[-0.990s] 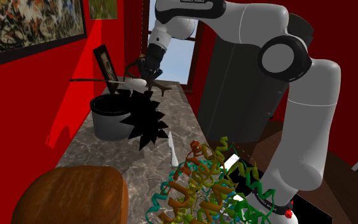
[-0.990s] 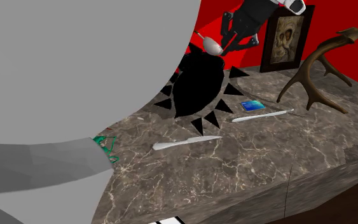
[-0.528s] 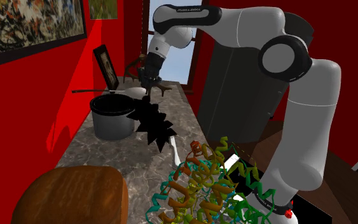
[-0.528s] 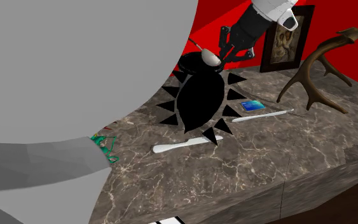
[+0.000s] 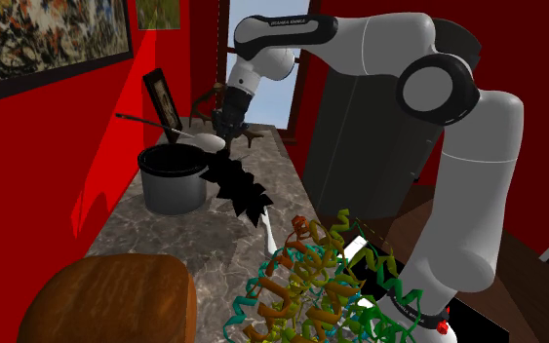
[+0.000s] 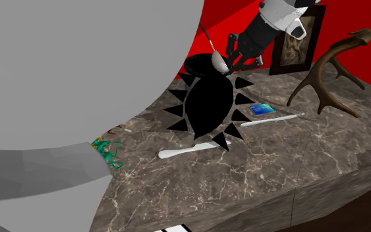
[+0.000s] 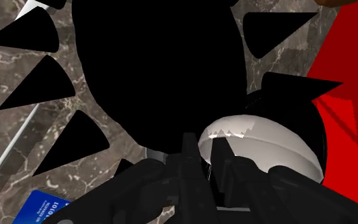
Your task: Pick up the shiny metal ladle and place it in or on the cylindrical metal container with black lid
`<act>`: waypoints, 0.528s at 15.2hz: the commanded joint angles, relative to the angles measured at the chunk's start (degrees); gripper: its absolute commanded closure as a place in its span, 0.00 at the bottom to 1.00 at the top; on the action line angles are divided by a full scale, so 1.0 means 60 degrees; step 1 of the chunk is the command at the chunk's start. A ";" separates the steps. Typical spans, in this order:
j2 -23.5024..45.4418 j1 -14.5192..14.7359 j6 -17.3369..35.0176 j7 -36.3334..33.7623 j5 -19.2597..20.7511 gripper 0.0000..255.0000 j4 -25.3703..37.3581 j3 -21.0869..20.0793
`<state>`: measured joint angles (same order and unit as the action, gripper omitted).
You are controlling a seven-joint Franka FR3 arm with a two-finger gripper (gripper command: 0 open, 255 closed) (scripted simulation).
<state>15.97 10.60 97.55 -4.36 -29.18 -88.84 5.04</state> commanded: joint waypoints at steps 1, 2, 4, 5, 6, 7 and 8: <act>0.0038 0.0021 -0.0005 -0.0002 -0.0002 1.00 -0.0018 -0.0019; 0.0038 0.0022 -0.0005 -0.0002 -0.0002 1.00 -0.0018 -0.0018; 0.0053 0.0022 -0.0011 -0.0006 -0.0003 0.00 0.0004 -0.0019; 0.0057 0.0021 -0.0008 -0.0002 -0.0003 0.00 0.0004 -0.0018; 0.0055 0.0023 -0.0007 -0.0004 -0.0003 0.00 0.0002 -0.0019; 0.0053 0.0022 -0.0007 -0.0002 -0.0003 0.00 -0.0001 -0.0019; 0.0038 0.0022 -0.0005 -0.0002 -0.0002 0.00 -0.0018 -0.0018</act>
<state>16.23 10.76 97.51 -4.38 -29.21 -88.89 4.90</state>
